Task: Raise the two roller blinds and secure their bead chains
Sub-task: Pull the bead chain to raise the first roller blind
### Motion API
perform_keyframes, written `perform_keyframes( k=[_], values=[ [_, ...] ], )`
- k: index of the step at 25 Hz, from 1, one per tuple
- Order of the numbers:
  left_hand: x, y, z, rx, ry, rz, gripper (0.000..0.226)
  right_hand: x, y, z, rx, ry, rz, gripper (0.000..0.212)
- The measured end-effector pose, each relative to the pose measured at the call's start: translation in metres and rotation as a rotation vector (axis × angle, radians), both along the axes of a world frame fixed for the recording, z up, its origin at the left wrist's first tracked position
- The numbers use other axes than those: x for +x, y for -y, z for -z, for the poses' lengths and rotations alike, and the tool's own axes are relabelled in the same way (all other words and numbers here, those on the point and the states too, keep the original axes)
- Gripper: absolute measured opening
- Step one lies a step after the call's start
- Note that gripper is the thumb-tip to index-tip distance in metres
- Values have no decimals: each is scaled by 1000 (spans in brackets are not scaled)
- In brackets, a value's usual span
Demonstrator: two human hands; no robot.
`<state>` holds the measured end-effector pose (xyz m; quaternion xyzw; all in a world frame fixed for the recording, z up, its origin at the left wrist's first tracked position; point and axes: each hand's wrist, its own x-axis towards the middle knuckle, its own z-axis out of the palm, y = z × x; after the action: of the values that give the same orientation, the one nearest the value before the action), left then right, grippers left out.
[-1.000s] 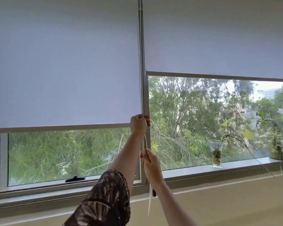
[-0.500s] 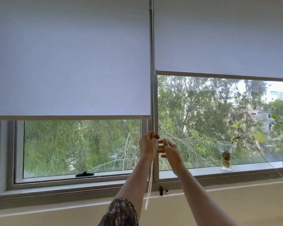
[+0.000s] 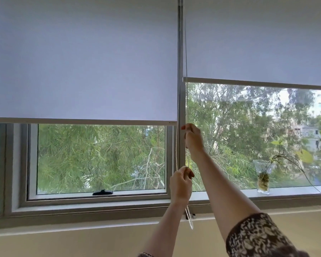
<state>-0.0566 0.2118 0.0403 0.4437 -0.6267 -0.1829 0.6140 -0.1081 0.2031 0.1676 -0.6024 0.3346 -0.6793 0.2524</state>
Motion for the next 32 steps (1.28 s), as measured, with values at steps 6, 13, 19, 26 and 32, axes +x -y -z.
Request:
perform_keyframes(
  k=[6,13,19,26,32],
  values=[
    [20,4,6,202,-23,232,28,9,-2,40,-66,-30,57,31],
    [39,4,-44,175,-185,278,34,3,4,80,-14,-116,105,24],
    [29,11,-90,134,-336,330,32,8,6,107,-21,-183,132,26],
    [13,15,-105,97,-357,258,24,7,3,137,-8,-223,136,24],
    [18,18,-81,24,-286,160,32,-6,2,145,169,-255,-76,27]
  ],
)
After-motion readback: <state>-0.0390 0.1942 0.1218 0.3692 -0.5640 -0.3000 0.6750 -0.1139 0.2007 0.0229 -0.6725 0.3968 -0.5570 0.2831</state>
